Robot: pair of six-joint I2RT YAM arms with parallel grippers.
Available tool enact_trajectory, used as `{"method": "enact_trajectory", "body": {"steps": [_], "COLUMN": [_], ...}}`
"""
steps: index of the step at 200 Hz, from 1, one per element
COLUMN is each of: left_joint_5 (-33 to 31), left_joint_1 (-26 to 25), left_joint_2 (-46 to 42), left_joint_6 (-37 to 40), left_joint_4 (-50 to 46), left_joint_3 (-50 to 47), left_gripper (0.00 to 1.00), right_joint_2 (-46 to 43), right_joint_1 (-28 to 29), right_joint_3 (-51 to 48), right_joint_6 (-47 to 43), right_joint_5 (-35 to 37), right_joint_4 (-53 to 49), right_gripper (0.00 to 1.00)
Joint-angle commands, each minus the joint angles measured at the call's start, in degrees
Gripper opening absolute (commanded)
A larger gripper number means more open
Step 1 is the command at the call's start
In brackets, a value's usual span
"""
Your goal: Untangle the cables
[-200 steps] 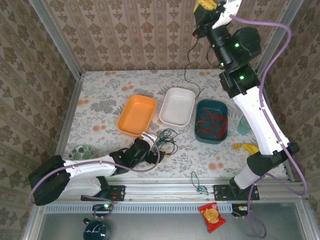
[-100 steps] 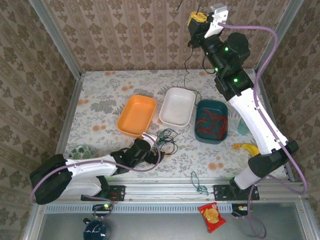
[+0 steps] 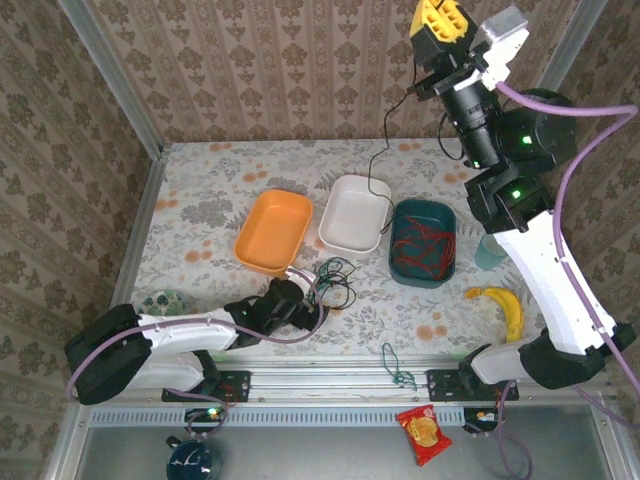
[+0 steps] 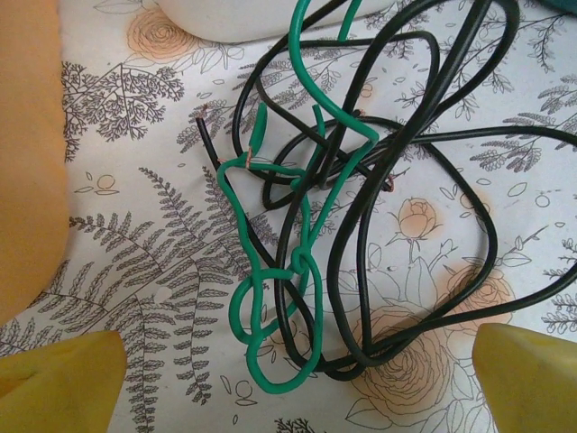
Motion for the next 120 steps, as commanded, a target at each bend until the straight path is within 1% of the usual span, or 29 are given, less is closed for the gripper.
{"method": "enact_trajectory", "body": {"steps": [1, 27, 56, 59, 69, 120], "left_joint_5": [0.70, 0.81, 0.81, 0.79, 0.74, 0.64], "left_joint_1": [0.46, 0.46, 0.51, 0.52, 0.47, 0.47], "left_joint_2": [0.92, 1.39, 1.31, 1.31, 1.30, 1.48], "left_joint_6": [-0.75, -0.51, -0.67, -0.67, -0.68, -0.73], "left_joint_4": [0.74, 0.85, 0.87, 0.79, 0.66, 0.69], "left_joint_3": [2.02, 2.39, 2.39, 2.39, 2.39, 2.51], "left_gripper": [0.99, 0.99, 0.99, 0.99, 0.99, 0.99], "right_joint_2": [-0.30, 0.64, 0.69, 2.11, 2.92, 5.99], "right_joint_1": [1.00, 1.01, 1.01, 1.01, 1.01, 1.01], "right_joint_3": [-0.21, 0.20, -1.28, -1.24, -0.96, 4.84], "right_joint_6": [-2.33, -1.89, -1.38, -1.26, -1.19, -0.40], "right_joint_5": [-2.39, -2.36, -0.79, -0.67, -0.40, -0.12], "right_joint_4": [1.17, -1.53, -1.47, -1.50, -1.24, -0.18], "right_gripper": [0.00, 0.00, 0.00, 0.00, 0.00, 0.00]}}
